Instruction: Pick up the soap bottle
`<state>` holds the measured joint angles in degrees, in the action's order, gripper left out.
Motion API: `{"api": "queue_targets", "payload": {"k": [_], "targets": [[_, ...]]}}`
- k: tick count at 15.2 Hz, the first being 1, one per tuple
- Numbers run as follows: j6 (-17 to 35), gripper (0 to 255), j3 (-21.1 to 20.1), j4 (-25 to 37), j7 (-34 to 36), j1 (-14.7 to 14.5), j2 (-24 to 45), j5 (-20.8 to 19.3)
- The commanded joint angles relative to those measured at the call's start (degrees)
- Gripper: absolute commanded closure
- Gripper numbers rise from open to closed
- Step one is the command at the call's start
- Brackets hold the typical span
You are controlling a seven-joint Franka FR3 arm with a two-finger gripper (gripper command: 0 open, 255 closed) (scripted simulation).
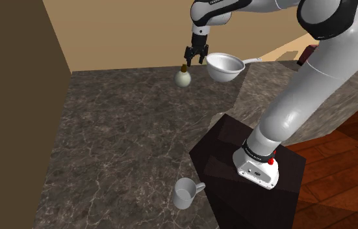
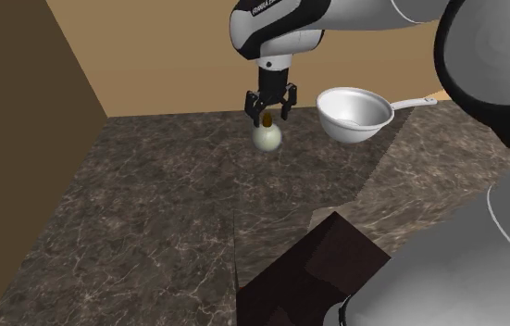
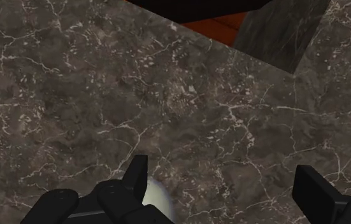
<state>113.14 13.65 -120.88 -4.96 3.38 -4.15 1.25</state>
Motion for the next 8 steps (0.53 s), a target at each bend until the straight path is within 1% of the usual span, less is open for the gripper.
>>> {"api": "queue_targets", "payload": {"k": [1, 8], "targets": [[0.55, 0, 0.93, 3.66, -1.98, 0.64, 4.35, 1.13], [1.03, 0, 2.12, 18.31, -7.39, 3.69, 20.28, 6.16]]}}
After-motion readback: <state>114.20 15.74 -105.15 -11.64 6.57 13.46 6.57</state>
